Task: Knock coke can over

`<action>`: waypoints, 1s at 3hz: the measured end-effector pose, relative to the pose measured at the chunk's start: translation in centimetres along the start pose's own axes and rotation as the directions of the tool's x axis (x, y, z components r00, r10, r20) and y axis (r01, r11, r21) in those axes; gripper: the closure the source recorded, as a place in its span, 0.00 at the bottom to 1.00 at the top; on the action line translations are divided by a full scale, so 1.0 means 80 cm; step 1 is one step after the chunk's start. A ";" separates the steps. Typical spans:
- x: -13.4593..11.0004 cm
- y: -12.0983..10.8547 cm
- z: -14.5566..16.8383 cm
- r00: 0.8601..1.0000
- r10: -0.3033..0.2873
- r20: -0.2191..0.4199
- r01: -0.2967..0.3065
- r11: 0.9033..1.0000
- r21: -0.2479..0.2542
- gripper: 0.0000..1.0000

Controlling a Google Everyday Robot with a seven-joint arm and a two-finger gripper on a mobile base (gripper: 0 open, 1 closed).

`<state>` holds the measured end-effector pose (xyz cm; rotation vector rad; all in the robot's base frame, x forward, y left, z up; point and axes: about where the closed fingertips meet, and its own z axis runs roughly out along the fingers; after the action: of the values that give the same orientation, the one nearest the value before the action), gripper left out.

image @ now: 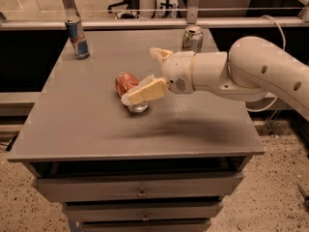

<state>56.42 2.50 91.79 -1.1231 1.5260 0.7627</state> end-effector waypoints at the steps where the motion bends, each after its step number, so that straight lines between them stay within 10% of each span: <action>1: 0.023 -0.008 -0.042 0.999 -0.016 -0.052 0.017 1.000 0.013 0.00; 3: 0.066 -0.010 -0.128 0.984 -0.061 -0.169 0.059 0.998 -0.015 0.00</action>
Offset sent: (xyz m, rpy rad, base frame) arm -0.0330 -0.1343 -0.0221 -0.2135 -0.0283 0.0255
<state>53.35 -8.38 89.33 -1.2621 1.6234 0.6473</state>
